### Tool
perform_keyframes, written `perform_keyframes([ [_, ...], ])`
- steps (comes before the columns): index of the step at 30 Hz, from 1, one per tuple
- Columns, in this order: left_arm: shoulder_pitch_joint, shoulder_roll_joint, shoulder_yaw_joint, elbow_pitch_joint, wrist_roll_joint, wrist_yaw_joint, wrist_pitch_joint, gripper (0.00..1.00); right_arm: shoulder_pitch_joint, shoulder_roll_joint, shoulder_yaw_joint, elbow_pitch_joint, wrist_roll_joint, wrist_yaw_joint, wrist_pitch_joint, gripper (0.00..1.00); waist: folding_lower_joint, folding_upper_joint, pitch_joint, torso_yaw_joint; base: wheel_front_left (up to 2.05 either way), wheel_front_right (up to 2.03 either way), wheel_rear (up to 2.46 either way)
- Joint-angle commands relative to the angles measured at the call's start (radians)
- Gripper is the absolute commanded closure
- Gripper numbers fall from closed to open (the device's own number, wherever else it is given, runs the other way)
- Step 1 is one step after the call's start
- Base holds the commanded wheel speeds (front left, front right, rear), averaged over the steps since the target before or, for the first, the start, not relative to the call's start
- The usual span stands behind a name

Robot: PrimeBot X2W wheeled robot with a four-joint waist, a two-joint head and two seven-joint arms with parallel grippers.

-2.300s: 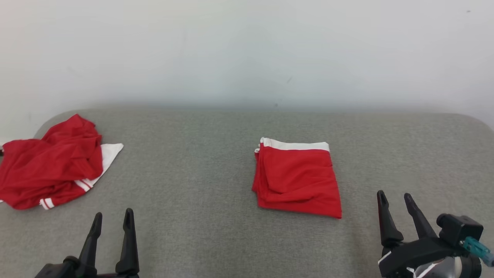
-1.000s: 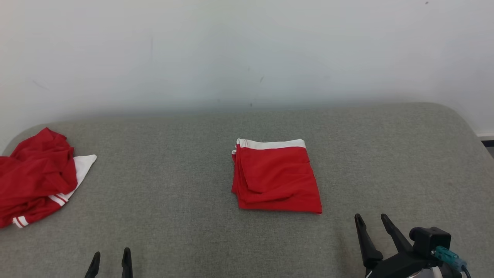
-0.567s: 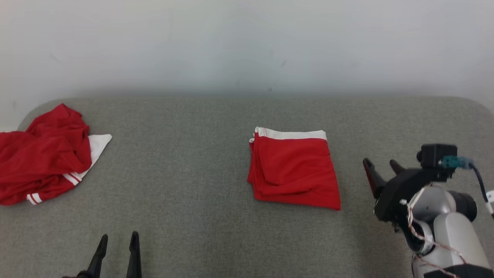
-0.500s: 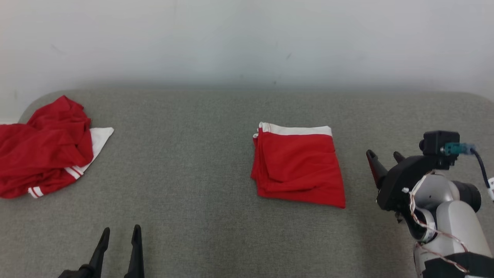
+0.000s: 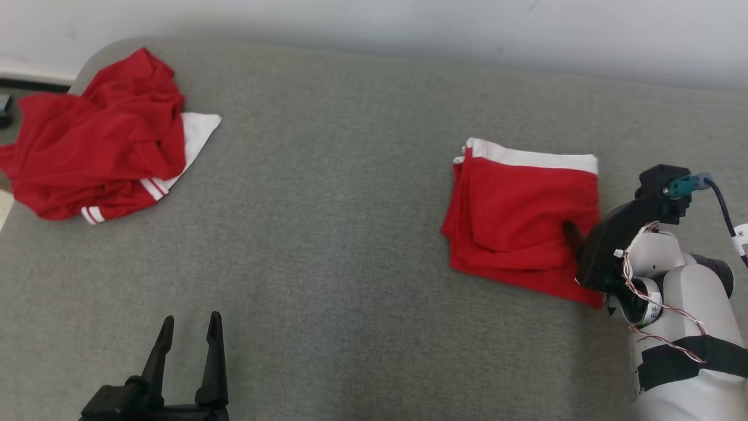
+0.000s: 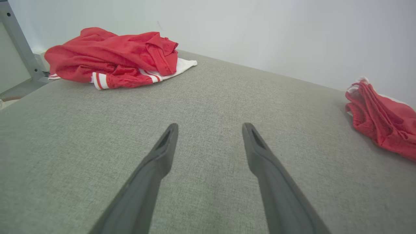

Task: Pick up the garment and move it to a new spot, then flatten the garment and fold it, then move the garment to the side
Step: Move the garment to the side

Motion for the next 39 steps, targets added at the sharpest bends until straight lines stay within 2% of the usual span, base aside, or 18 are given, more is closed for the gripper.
perform_keyframes([
  [1,-0.003,-0.005,0.003,-0.005,0.012,0.000,-0.003,0.00,-0.004,-0.003,0.002,0.004,0.007,-0.002,0.003,0.00,-0.0003,-0.0002,0.044,0.045,0.00,0.00,0.00],
  [9,-0.013,-0.009,-0.004,0.002,0.025,-0.010,-0.004,0.00,0.040,0.000,-0.012,0.051,-0.016,-0.002,0.037,0.00,-0.0003,-0.0002,0.025,0.025,0.00,0.00,0.00],
  [10,-0.014,-0.008,-0.006,0.002,0.025,-0.011,-0.004,0.00,0.040,0.000,-0.007,0.057,-0.013,-0.002,0.040,0.24,-0.0003,-0.0002,0.025,0.019,0.00,0.00,0.00],
  [11,-0.014,-0.006,-0.009,0.002,0.027,-0.013,-0.004,0.00,0.040,0.000,-0.002,0.061,-0.008,-0.002,0.040,0.62,-0.0003,-0.0002,0.026,0.013,0.00,0.00,0.00],
  [12,-0.015,-0.002,-0.009,0.001,0.029,-0.014,-0.004,0.00,0.038,0.000,0.008,0.064,-0.005,-0.002,0.039,0.84,-0.0003,-0.0002,0.027,0.005,0.00,0.00,0.00],
  [13,-0.016,0.000,-0.011,-0.001,0.030,-0.015,-0.004,0.00,0.038,0.000,0.014,0.063,-0.004,-0.002,0.034,1.00,-0.0003,-0.0002,0.029,-0.002,0.00,0.00,0.00],
  [20,-0.026,0.016,0.008,-0.046,0.037,-0.012,-0.004,0.00,0.038,-0.004,0.084,0.011,-0.049,-0.003,0.016,1.00,-0.0003,-0.0002,0.069,-0.109,0.00,0.00,0.00],
  [22,-0.031,0.025,0.015,-0.066,0.040,-0.010,-0.004,0.00,0.040,-0.023,0.111,-0.014,-0.057,-0.003,0.020,1.00,-0.0003,-0.0002,0.086,-0.148,0.00,0.00,0.00],
  [27,-0.062,0.054,0.024,-0.137,0.044,-0.004,0.002,0.00,0.033,-0.149,0.189,-0.073,-0.064,-0.002,0.029,1.00,-0.0003,-0.0002,0.145,-0.240,0.00,0.00,0.00],
  [31,-0.094,0.080,0.030,-0.225,0.044,-0.002,0.031,0.00,-0.002,-0.286,0.238,-0.102,-0.066,-0.002,-0.007,1.00,-0.0003,-0.0002,0.216,-0.295,0.00,0.00,0.00],
  [37,-0.141,0.117,0.014,-0.350,0.059,-0.005,0.085,0.00,-0.069,-0.467,0.271,-0.033,-0.080,-0.002,-0.101,1.00,-0.0003,-0.0002,0.321,-0.338,0.00,0.00,0.00],
  [39,-0.162,0.128,0.001,-0.402,0.065,-0.006,0.115,0.00,-0.114,-0.521,0.261,0.007,-0.088,-0.002,-0.169,1.00,-0.0003,-0.0002,0.363,-0.349,0.00,0.00,0.00],
])
